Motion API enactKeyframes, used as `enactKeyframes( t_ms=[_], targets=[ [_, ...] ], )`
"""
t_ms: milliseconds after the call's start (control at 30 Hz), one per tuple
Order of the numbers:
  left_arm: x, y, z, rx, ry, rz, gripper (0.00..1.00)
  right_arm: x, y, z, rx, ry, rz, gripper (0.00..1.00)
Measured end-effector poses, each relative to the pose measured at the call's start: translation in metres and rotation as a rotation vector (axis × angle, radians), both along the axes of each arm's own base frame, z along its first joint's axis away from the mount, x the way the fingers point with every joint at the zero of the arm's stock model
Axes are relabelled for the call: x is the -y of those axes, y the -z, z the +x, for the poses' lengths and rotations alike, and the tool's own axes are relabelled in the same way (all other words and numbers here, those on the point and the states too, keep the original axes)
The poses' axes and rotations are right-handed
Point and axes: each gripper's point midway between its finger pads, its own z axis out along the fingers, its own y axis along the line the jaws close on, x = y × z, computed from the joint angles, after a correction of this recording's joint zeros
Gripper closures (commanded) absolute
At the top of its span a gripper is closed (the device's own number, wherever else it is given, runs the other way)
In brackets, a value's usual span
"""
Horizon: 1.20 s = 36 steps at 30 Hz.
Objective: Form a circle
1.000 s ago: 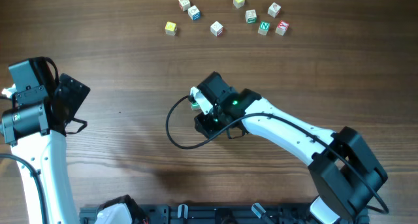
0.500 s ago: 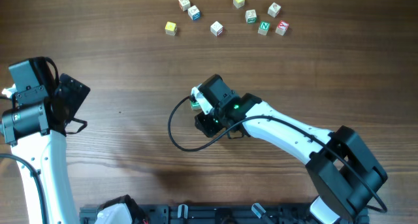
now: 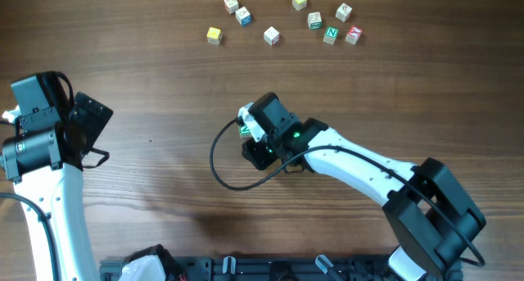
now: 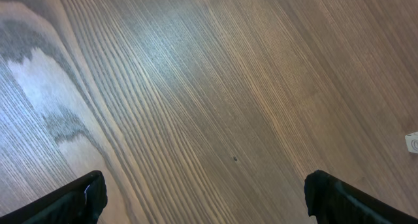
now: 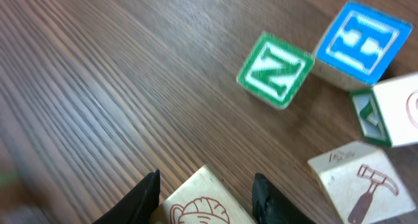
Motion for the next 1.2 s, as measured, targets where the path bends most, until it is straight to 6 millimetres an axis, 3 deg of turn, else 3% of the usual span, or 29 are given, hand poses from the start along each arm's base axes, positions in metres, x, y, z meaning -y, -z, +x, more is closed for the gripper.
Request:
enactKeyframes(
  t_ms=[167,400,633,867,1200],
  targets=[
    [0.000,0.000,0.000,0.000,0.000,0.000,0.00,0.012,0.022,-0.008,0.001,0.011,-0.020,0.65],
    [0.000,0.000,0.000,0.000,0.000,0.000,0.00,0.004,0.017,0.001,0.042,0.016,0.019,0.59],
    [0.000,0.000,0.000,0.000,0.000,0.000,0.00,0.003,0.016,0.002,0.049,0.016,0.026,0.59],
    [0.000,0.000,0.000,0.000,0.000,0.000,0.00,0.001,0.033,0.004,0.029,0.033,0.018,0.51],
    [0.000,0.000,0.000,0.000,0.000,0.000,0.00,-0.004,0.028,0.009,0.043,0.052,0.047,0.46]
  ],
)
